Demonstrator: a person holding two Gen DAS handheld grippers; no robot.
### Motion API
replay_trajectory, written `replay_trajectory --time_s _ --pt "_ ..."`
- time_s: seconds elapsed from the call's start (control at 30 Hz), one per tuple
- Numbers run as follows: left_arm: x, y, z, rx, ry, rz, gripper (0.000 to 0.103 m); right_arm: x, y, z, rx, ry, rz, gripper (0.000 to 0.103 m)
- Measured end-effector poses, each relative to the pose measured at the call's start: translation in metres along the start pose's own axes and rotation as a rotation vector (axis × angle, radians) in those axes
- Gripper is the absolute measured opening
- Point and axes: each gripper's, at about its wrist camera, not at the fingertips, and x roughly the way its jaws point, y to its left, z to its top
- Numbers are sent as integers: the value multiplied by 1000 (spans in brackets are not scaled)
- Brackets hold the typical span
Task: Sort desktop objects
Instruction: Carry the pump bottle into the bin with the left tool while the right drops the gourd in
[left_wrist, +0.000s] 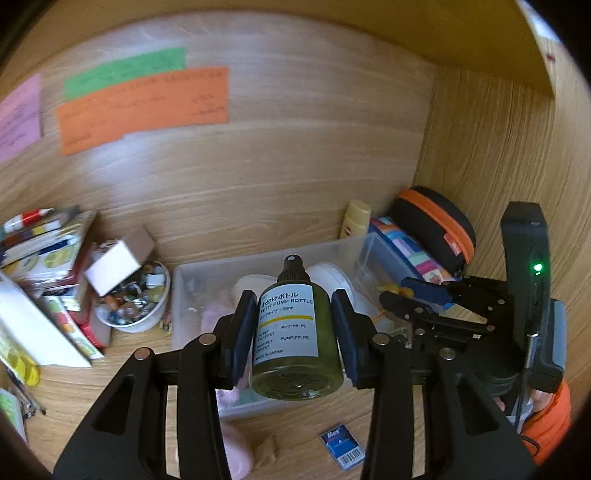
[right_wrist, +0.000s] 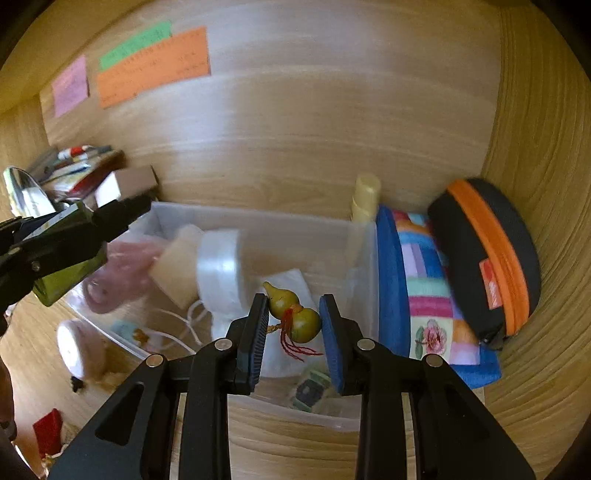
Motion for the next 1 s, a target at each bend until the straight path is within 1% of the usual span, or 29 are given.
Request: replay_trajectory --time_s 0.17,0.3,0.43,0.53,0.67,0.83,0.87,0.9,0.97,1.0 --pt "24 -7 -1 13 48 -9 41 4 -6 -3 20 11 24 26" --pt "36 -10 -4 19 75 -11 41 14 -3 -8 4 39 9 26" --pt "46 -11 -10 34 111 -10 41 18 4 -9 -23 42 1 26" --pt "48 -12 -11 39 130 -11 41 21 7 -10 -33 45 -15 26" --pt "40 -13 -9 41 121 -7 41 21 6 -10 -28 50 -5 28" --pt "7 -11 0 49 66 1 42 7 8 -4 -26 11 -6 44" --pt "2 -10 0 50 56 5 46 2 7 -3 -25 -1 -7 46" --pt "-9 -8 2 49 36 14 52 -4 8 -1 -23 -15 -9 49" --pt "-24 -4 3 48 6 30 58 -15 9 4 -18 -46 -14 54" --pt "-30 -2 3 48 -6 35 59 -23 10 5 -14 -62 -16 58"
